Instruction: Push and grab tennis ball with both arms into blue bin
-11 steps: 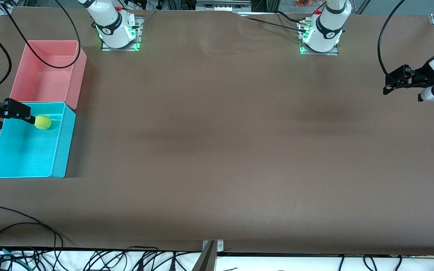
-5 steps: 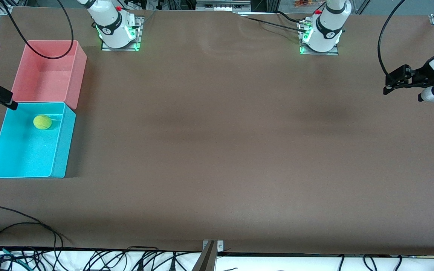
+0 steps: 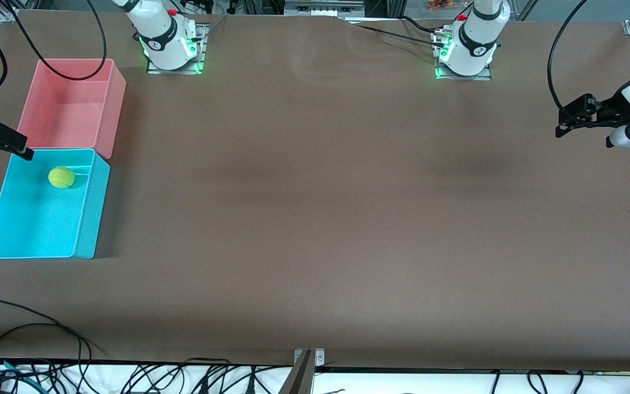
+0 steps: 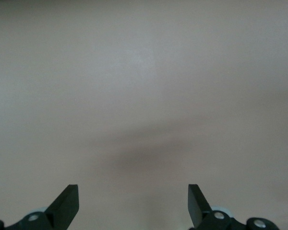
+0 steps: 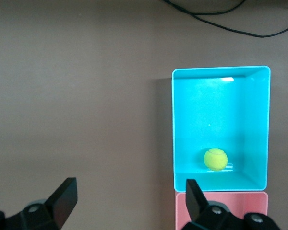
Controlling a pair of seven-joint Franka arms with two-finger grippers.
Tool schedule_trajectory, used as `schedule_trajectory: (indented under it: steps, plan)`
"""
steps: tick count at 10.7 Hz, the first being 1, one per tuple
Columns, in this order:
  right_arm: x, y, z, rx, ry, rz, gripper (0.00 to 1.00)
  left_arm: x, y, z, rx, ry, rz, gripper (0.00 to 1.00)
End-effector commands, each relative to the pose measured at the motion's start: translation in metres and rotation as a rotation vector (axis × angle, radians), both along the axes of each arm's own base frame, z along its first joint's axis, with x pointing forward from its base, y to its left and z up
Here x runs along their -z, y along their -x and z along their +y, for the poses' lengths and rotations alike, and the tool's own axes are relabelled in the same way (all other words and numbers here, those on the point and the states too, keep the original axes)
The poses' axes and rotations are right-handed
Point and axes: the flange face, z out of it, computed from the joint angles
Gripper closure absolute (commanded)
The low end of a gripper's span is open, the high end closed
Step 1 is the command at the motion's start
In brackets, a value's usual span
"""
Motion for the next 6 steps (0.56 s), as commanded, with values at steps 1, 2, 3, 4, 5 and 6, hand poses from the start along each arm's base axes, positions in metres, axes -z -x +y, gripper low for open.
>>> schedule_trajectory:
  steps: [1, 2, 3, 4, 5, 6]
  plan:
    - [-0.0102, 0.0077, 0.0086, 0.001, -0.013, -0.023, 0.0, -0.0073, -0.0007, -0.003, -0.003, 0.006, -0.003, 0.0]
    - [-0.0116, 0.0067, 0.012, -0.008, -0.013, -0.028, 0.0, -0.0072, -0.0007, -0.0028, -0.003, 0.004, -0.004, 0.0]
    - [-0.0099, 0.0058, 0.0121, -0.007, -0.014, -0.025, 0.0, -0.0073, -0.0007, -0.003, -0.003, 0.006, -0.003, 0.0]
    - [-0.0139, 0.0052, 0.012, -0.011, -0.012, -0.032, 0.0, -0.0081, -0.0003, -0.003, -0.003, 0.006, -0.005, 0.0]
    - [-0.0152, 0.0054, 0.0121, -0.009, -0.013, -0.032, 0.0, -0.0073, -0.0007, -0.003, -0.003, 0.006, -0.003, 0.0]
    - [-0.0141, 0.0047, 0.0104, -0.007, -0.013, -0.031, 0.0, -0.0073, -0.0007, -0.0038, -0.001, 0.006, -0.003, 0.0]
